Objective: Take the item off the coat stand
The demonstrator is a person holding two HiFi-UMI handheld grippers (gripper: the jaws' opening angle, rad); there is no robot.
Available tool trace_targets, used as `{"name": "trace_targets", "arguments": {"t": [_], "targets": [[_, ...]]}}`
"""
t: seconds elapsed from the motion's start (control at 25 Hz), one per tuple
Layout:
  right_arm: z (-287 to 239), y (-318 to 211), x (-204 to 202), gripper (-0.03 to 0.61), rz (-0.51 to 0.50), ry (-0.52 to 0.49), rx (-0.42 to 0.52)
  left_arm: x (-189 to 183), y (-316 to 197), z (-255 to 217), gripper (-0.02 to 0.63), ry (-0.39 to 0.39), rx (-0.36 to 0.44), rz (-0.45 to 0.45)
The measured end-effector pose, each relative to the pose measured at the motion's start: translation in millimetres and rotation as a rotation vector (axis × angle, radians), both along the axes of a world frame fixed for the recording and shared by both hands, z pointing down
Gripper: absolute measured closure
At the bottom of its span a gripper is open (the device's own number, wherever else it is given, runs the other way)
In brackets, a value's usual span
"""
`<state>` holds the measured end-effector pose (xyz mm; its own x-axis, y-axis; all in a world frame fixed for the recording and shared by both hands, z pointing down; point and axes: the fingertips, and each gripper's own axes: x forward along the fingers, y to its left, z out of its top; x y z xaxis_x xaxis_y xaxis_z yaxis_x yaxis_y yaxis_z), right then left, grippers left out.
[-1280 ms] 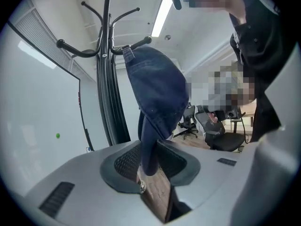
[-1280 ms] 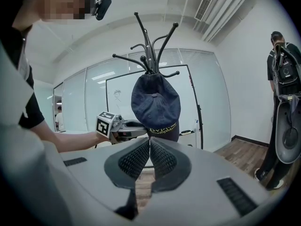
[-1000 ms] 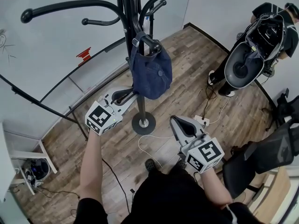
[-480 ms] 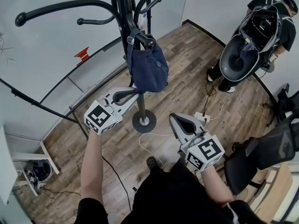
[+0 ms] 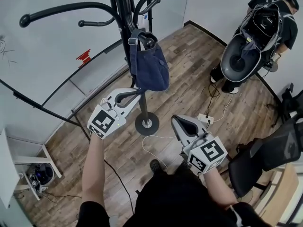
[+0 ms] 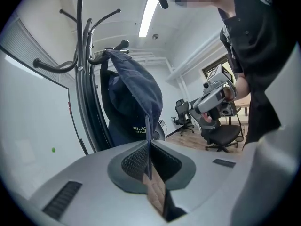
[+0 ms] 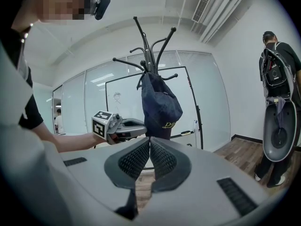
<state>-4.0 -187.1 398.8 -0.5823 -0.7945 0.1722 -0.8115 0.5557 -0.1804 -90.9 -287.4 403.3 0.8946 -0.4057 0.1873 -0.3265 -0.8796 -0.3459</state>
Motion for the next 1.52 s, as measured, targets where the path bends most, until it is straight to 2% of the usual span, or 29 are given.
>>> {"name": "trace_targets", "arguments": {"t": [0.4,0.64,0.8,1.0,1.16,1.52], "targets": [[-5.4,10.9,5.6,0.548,0.003,-0.031,0.005,5.4,9.8,-18.8,0.584,0.012,0.054,-0.003],[-9.6,19.0,11.9,0.548,0.022,-0.049,0.016,11.4,21.2,-27.8,0.584,-0.012,0.084,0.015],[-8.3,23.1,17.3,0.546,0.037,-0.063,0.017,17.8,28.5,-31.5,0.584,0.03,0.056,0.026],[-10.7,29.2,25.9,0.548,0.036,-0.075,0.03,21.5,38.9,-35.9,0.586,0.043,0.055,0.019],[-14.0,38.1,39.3,0.548,0.029,-0.084,0.04,29.1,53.3,-39.1,0.585,0.088,0.019,-0.015],[-18.2,56.1,72.9,0.548,-0.029,-0.103,0.03,48.7,91.4,-29.3,0.588,0.164,0.003,-0.136]]}}
